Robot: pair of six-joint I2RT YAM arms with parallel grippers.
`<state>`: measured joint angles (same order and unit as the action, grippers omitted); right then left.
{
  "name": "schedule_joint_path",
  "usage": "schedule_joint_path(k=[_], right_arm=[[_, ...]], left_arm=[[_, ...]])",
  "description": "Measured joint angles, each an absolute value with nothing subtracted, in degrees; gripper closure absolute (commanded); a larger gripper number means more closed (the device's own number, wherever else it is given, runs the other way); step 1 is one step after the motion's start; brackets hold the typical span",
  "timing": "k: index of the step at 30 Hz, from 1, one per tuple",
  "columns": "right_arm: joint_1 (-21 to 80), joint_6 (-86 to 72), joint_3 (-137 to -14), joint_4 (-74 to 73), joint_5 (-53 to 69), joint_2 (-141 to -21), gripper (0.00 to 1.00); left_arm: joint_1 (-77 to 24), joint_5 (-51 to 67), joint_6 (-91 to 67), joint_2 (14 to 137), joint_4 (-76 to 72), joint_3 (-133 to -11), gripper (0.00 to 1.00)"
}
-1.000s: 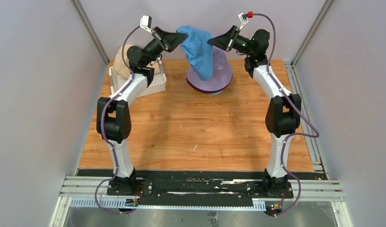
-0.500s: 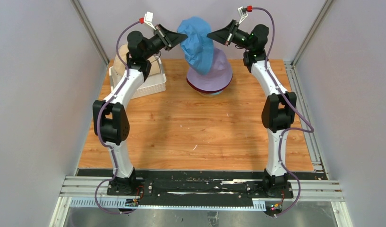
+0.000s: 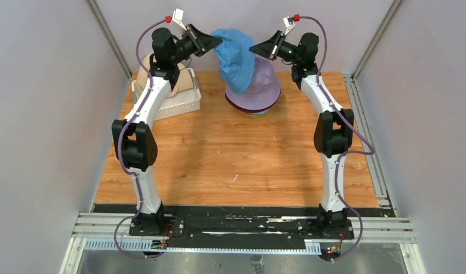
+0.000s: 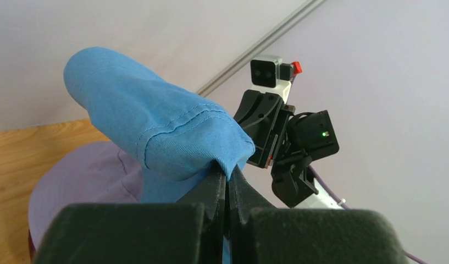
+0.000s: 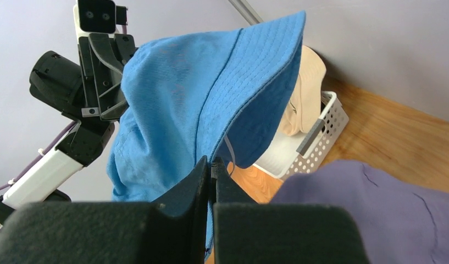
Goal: Stack the hats
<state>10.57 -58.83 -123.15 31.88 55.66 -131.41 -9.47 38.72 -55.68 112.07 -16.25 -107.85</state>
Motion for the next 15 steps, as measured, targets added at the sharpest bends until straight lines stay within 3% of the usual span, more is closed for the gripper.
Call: schedule_joint_path(k=[9, 12, 15], right_arm=[[6.7, -57.4, -114.9, 32.1, 55.2, -129.3, 0.99], [5.1, -57.3, -113.2, 32.4, 55.2, -128.7, 0.99], [3.8, -57.3, -111.9, 32.8, 55.2, -128.0, 0.99]], left_arm=[[-11.5, 38.1, -54.2, 119.8, -12.5, -112.7, 0.89], [-12.5, 37.7, -53.1, 121.8, -10.6, -115.0, 0.77], [-13.4, 37.2, -52.1, 123.4, -9.5, -117.6, 0.55]])
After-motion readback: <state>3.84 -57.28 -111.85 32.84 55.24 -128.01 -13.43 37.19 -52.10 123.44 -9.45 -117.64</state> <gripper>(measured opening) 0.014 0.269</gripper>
